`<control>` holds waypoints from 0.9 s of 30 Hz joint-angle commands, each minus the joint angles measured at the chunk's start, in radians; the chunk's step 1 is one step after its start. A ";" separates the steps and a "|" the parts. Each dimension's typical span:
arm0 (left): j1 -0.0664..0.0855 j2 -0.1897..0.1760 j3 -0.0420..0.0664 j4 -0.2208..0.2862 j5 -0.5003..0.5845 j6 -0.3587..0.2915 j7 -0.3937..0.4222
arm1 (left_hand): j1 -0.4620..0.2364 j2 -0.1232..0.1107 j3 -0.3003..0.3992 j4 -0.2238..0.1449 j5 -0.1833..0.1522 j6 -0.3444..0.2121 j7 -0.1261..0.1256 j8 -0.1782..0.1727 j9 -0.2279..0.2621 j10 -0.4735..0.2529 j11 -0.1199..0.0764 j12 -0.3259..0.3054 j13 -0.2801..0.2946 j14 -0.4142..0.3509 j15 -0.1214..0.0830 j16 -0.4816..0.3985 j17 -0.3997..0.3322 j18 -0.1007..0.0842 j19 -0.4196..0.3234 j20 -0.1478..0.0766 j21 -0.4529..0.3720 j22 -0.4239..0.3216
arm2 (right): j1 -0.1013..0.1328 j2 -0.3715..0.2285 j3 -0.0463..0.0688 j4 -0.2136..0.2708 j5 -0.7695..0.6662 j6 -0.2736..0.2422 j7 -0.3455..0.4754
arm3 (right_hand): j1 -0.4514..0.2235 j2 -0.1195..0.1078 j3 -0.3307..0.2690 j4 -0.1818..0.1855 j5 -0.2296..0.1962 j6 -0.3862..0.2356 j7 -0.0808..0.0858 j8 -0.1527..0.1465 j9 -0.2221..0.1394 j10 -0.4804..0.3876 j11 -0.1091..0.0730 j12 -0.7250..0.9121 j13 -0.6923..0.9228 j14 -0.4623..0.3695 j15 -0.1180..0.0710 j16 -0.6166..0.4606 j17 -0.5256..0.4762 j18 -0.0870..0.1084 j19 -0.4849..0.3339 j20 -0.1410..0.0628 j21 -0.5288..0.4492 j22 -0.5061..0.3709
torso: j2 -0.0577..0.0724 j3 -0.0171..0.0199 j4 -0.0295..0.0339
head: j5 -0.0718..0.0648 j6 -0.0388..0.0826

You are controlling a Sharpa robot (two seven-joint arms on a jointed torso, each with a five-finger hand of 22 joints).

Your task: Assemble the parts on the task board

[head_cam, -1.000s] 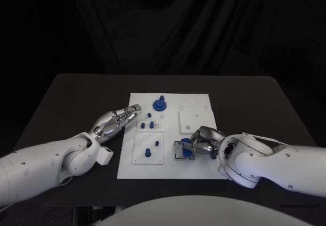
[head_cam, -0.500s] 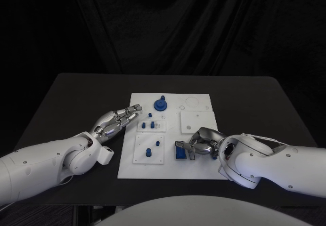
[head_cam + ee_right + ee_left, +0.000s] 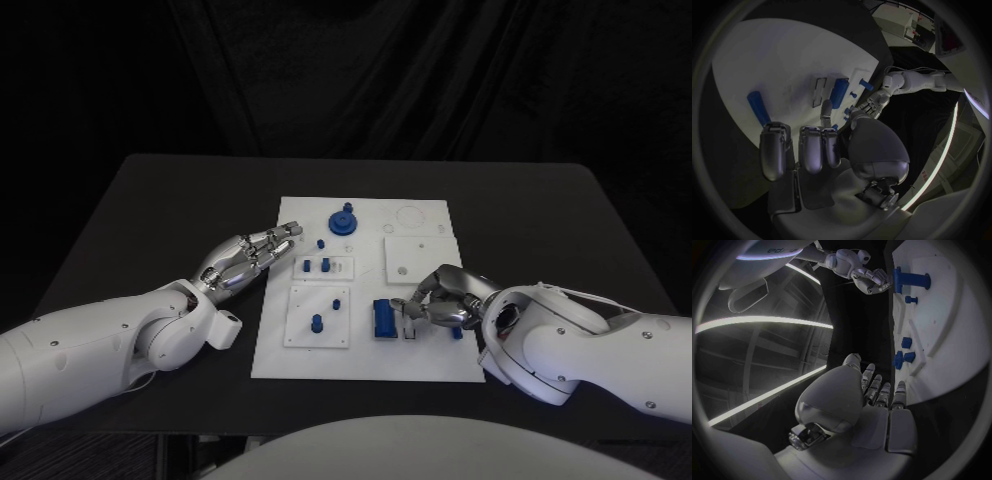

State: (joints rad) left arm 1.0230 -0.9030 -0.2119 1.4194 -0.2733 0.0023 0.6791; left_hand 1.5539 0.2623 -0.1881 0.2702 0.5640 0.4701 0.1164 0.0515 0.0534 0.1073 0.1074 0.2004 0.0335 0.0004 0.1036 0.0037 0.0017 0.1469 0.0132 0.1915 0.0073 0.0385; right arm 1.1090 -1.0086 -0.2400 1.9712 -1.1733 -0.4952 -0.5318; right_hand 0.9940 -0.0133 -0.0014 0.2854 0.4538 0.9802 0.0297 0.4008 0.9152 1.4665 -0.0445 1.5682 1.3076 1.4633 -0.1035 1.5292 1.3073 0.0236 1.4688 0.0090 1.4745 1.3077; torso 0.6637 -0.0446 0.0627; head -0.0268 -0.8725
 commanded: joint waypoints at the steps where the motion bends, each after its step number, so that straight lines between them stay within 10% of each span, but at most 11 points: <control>1: -0.002 -0.001 0.001 0.004 0.001 0.007 0.040 | 0.008 -0.001 0.005 0.000 0.006 -0.003 0.007 0.003 -0.001 -0.003 0.007 -0.001 0.001 0.000 0.010 -0.004 -0.002 0.009 0.002 0.006 0.005 0.002 | 0.031 -0.029 0.002 0.025 -0.001 -0.028 0.036 | 0.021 0.000 -0.007 0.003 0.041 0.002 -0.005 -0.001 0.002 0.104 0.002 0.003 0.263 0.093 0.002 0.007 0.186 0.001 0.061 0.002 0.005 0.231 | 0.000 0.0003 -0.0001 | 0.000 0.000; 12: -0.002 -0.004 0.001 0.007 0.001 -0.001 0.036 | 0.010 -0.001 0.008 -0.002 0.006 0.003 0.009 0.004 0.000 -0.002 0.009 0.000 0.001 0.000 0.012 -0.004 -0.002 0.008 0.003 0.008 0.005 0.003 | 0.113 -0.162 -0.006 0.072 -0.029 0.121 -0.082 | 0.094 -0.009 0.001 -0.001 0.172 -0.008 -0.005 -0.007 0.003 0.104 0.002 0.003 0.263 0.093 0.002 0.009 0.188 0.000 0.063 0.001 0.010 0.232 | -0.002 -0.0001 0.0011 | -0.006 0.000; 27: -0.002 -0.008 0.001 0.011 0.001 -0.004 0.035 | 0.012 -0.004 0.010 -0.004 0.009 0.005 0.010 0.005 0.000 -0.001 0.010 0.002 0.001 0.000 0.013 -0.004 -0.002 0.008 0.003 0.009 0.006 0.003 | 0.039 -0.172 -0.009 0.039 -0.297 0.224 -0.160 | 0.125 -0.017 0.000 0.001 0.147 -0.021 0.000 -0.010 0.004 0.104 0.006 0.003 0.263 0.088 0.005 -0.001 0.167 0.005 0.054 0.004 -0.010 0.225 | 0.002 -0.0012 -0.0007 | -0.005 0.000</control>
State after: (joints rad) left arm 1.0224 -0.9116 -0.2120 1.4277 -0.2733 -0.0006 0.6791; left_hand 1.5579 0.2583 -0.1854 0.2675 0.5680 0.4736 0.1200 0.0515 0.0533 0.1037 0.1110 0.2004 0.0335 0.0004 0.1110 0.0037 0.0010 0.1470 0.0170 0.1952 0.0073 0.0406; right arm 1.1516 -1.1812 -0.2493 2.0102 -1.3792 -0.3154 -0.6475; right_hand 1.1121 -0.0300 -0.0042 0.2883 0.6034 0.9622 0.0298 0.3929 0.9180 1.4665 -0.0446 1.5682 1.3075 1.4633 -0.1035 1.5333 1.3073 0.0236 1.4688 0.0090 1.4694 1.3075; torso 0.6641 -0.0469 0.0629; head -0.0316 -0.8725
